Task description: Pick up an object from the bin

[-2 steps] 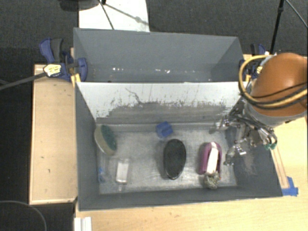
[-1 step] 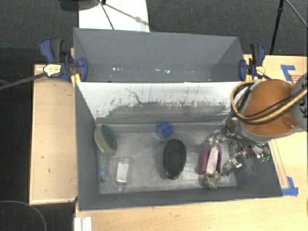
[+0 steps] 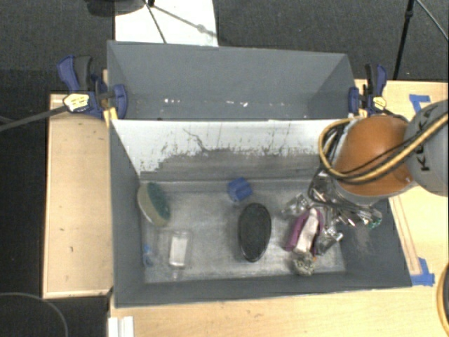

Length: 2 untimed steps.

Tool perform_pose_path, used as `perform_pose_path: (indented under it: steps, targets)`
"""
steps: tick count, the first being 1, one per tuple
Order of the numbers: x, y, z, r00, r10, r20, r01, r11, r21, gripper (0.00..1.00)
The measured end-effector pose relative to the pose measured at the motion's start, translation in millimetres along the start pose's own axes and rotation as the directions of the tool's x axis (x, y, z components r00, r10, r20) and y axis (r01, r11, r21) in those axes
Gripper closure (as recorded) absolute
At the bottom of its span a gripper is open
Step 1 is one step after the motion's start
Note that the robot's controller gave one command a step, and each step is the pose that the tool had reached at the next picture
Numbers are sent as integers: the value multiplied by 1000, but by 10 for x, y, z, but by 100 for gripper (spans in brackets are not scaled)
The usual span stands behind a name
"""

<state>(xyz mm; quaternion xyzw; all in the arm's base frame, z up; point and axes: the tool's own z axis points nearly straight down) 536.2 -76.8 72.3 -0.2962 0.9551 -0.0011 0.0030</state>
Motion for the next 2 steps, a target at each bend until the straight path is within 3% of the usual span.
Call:
perform_pose_path:
  steps: [1, 2]
  targets:
    - [-25, -5, -19, 1000, 1, 7, -1, 1000, 2, 100]
    - [-211, -147, -1615, 998, -59, 3, 59, 998, 3, 100]
